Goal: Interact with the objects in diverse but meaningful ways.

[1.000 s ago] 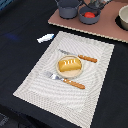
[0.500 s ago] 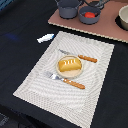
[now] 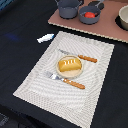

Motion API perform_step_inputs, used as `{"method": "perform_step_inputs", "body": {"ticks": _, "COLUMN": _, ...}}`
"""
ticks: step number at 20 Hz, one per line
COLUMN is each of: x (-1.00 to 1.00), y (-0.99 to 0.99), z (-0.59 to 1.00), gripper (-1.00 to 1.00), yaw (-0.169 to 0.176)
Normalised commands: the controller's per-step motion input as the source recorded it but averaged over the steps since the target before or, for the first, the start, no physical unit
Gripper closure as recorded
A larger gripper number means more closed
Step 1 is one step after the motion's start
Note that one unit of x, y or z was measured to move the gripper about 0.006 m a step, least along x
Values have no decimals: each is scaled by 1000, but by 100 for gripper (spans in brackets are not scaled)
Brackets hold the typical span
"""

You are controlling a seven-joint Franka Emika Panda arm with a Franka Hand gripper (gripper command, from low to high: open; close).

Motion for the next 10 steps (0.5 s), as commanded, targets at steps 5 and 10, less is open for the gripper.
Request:
{"method": "perform_step_inputs", "body": {"ticks": 5, "x": -665, "y": -723, "z": 23, "gripper": -100, "yaw": 0}}
{"method": "perform_step_inputs", "body": {"ticks": 10, "x": -743, "y": -653, "z": -107, "gripper": -100, "yaw": 0}}
